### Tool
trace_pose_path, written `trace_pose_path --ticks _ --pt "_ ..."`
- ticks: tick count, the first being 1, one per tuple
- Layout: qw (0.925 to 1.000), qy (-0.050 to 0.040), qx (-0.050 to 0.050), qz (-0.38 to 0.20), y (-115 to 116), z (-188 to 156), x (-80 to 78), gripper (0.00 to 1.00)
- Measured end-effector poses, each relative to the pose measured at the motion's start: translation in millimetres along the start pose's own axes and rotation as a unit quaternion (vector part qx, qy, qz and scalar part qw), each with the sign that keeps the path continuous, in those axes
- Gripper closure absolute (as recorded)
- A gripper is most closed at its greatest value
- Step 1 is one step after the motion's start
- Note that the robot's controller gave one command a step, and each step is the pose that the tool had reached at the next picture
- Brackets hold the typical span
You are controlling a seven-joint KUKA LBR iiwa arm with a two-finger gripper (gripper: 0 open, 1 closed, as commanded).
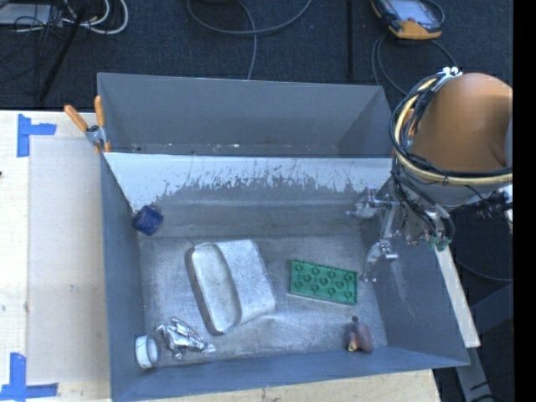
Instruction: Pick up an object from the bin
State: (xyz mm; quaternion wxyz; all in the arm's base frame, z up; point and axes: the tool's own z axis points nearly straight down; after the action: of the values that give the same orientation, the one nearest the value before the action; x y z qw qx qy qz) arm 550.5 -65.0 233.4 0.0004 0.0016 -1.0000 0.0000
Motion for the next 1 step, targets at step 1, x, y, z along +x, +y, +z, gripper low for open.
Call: trace_pose_path --ticks 1 --pt "0.9897 0.0026 -0.001 -0.143 -9.8 120.9 -15.0 0.00"
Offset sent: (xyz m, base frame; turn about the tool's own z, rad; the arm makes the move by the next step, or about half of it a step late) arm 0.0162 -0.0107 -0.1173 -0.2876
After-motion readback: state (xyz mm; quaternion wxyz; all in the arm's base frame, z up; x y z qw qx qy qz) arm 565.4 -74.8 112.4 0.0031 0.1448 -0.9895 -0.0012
